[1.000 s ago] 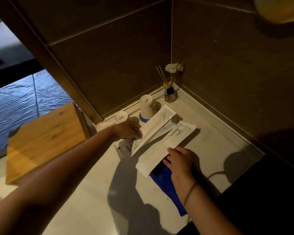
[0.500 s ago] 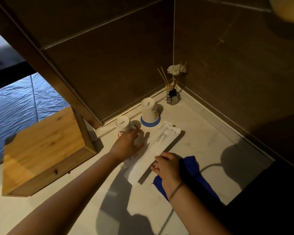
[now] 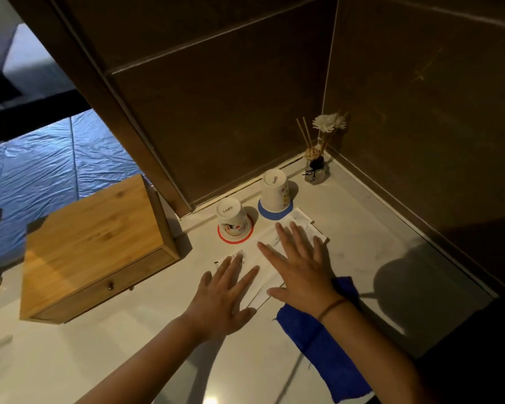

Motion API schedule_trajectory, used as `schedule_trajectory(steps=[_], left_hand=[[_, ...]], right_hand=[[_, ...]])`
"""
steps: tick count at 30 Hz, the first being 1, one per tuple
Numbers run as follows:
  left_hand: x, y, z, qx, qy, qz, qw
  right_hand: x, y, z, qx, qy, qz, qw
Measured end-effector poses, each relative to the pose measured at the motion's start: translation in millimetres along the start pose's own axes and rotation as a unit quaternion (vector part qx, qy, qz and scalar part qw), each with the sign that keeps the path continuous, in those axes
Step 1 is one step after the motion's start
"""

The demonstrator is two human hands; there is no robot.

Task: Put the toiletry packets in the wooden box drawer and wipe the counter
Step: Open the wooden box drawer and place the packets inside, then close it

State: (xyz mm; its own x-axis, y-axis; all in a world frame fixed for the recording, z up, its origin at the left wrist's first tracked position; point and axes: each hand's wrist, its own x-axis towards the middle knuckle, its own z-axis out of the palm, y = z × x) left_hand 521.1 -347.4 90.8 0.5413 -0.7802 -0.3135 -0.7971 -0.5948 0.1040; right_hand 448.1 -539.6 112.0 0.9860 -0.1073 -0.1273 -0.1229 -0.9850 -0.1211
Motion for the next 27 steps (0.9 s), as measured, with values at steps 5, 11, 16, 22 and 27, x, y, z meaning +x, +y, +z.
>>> schedule_trajectory(steps=[5, 11, 16, 22, 27], left_hand=[[3.1, 9.0, 2.6, 0.000, 0.006, -0.010, 1.000], [-0.7, 11.9, 3.2, -0.019, 0.017, 0.011, 1.000], [-24.7, 2.0, -4.6, -0.065, 0.101, 0.006, 0.993], [-89.6, -108.0, -52.1, 0.059, 0.286, -0.065, 0.954], [-126.6, -208.4, -76.0, 0.019, 0.217, -0.220, 0.951]], right_hand=[[13.8, 15.6, 14.1, -0.009, -0.059, -0.018, 0.998], [5.0, 12.1, 18.1, -0.023, -0.069, 0.024, 0.997], [10.7, -18.5, -2.7, -0.015, -0.075, 0.050, 0.996], [5.4, -102.8, -43.3, 0.312, 0.057, 0.070, 0.946], [30.9, -180.5, -40.7, 0.418, -0.044, 0.064, 0.905]])
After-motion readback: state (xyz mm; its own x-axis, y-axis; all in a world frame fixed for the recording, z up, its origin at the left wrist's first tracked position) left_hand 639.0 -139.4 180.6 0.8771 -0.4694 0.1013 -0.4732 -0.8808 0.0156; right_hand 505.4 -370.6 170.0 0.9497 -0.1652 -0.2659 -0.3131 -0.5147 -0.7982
